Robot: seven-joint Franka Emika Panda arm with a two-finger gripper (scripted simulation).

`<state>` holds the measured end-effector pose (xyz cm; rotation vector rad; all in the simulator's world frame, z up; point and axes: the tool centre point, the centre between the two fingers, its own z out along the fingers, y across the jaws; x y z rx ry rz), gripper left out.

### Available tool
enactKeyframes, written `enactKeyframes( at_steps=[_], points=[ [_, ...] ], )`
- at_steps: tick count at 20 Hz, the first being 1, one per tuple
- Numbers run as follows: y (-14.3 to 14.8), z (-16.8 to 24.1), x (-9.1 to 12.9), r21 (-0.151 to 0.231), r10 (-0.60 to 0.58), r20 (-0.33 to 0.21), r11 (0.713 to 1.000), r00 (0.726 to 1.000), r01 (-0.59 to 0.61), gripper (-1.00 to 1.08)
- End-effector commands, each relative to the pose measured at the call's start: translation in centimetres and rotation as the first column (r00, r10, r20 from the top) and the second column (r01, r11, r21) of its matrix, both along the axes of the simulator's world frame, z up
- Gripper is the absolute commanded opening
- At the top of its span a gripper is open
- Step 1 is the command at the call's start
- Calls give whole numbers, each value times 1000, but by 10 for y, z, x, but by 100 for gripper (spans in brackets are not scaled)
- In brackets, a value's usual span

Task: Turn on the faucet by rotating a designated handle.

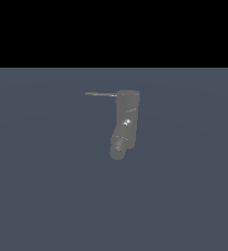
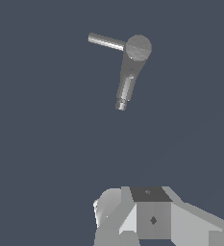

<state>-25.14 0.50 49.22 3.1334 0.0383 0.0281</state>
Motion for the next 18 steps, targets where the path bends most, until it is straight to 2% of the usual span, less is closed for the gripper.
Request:
enactKeyframes(
  at_steps=[1,10,18],
  points=[
    [0,0,0,0,0,0,1000,1000,0,-100],
    [8,-7,4,1,-43,0,999,999,43,-100],
    [29,-25,17,3,-155,-1,988,988,155,-100]
  ],
)
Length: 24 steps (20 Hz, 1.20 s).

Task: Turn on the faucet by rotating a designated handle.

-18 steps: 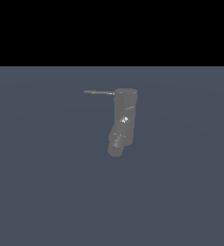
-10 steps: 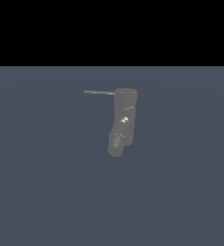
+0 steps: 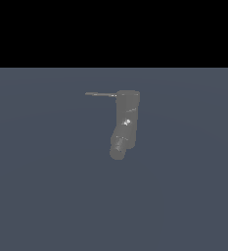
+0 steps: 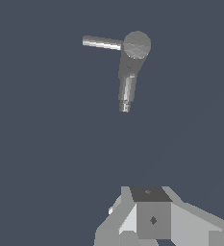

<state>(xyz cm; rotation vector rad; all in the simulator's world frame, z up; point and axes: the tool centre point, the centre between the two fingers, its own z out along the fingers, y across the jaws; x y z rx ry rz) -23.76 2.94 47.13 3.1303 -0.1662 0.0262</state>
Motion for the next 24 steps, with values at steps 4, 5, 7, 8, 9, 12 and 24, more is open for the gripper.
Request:
enactKeyframes(
  at_steps=[4,5,7,8,9,12,24],
  points=[
    [19,-17,14,2,-107,-1,994,994,107,-100],
    [22,-21,17,2,-129,-1,992,992,129,-100],
    [30,-28,23,3,-171,-2,985,985,171,-100],
    [33,-31,26,4,-193,-2,981,981,193,-100],
    [36,-35,29,4,-214,-2,977,977,214,-100],
    [46,-45,40,6,-278,-3,961,961,278,-100],
    [78,-87,89,11,-517,-7,856,856,517,-100]
  ],
)
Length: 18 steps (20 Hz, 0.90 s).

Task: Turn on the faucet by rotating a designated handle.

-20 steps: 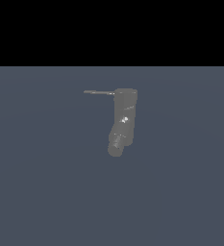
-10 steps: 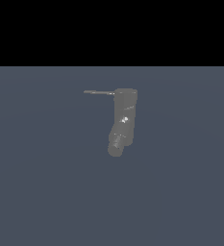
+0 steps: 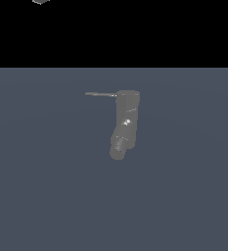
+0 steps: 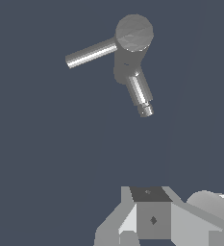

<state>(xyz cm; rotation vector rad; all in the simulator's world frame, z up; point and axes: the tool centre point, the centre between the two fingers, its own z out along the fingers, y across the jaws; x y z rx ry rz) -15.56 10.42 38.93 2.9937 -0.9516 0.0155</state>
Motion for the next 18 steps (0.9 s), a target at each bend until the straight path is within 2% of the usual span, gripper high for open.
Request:
enactKeyframes(
  at_steps=[1,9,18],
  points=[
    [6,-9,11,2,-56,0,998,998,56,-100],
    [18,-36,47,6,-226,-2,974,974,226,-100],
    [24,-66,89,9,-404,-4,915,915,404,-100]
  ],
)
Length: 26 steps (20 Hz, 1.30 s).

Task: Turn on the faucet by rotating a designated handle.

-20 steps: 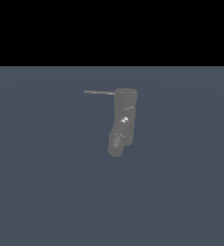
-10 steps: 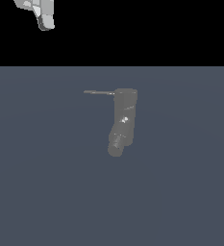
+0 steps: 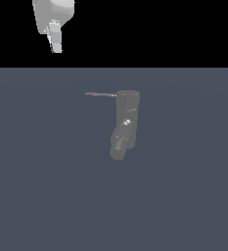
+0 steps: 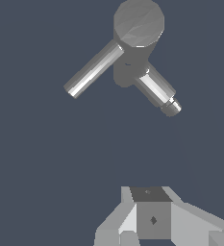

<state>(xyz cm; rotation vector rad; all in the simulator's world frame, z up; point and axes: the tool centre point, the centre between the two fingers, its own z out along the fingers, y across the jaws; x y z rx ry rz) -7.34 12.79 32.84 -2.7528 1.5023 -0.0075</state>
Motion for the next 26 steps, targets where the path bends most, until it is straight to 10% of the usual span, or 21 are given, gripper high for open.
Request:
enactKeyframes(
  at_steps=[1,14,26],
  points=[
    [1,-8,12,1,-54,0,999,999,54,-100],
    [-8,-53,75,1,-330,-2,944,944,330,-100],
    [-37,-100,137,-4,-594,-4,804,804,594,-100]
  ],
)
